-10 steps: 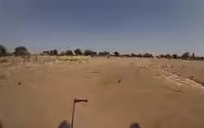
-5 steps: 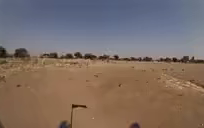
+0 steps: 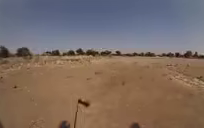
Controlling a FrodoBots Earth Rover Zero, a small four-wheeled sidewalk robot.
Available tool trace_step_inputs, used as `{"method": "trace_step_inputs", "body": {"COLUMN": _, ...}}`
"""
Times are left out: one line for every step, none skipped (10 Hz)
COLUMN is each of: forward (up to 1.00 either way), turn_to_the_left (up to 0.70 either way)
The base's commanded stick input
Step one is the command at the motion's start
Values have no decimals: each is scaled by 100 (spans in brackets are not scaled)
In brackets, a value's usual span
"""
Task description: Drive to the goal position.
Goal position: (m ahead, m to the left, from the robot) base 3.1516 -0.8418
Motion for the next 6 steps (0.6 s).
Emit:
{"method": "trace_step_inputs", "body": {"forward": 50, "turn_to_the_left": -15}}
{"method": "trace_step_inputs", "body": {"forward": 50, "turn_to_the_left": -3}}
{"method": "trace_step_inputs", "body": {"forward": 50, "turn_to_the_left": 0}}
{"method": "trace_step_inputs", "body": {"forward": 50, "turn_to_the_left": 0}}
{"method": "trace_step_inputs", "body": {"forward": 50, "turn_to_the_left": 0}}
{"method": "trace_step_inputs", "body": {"forward": 50, "turn_to_the_left": 0}}
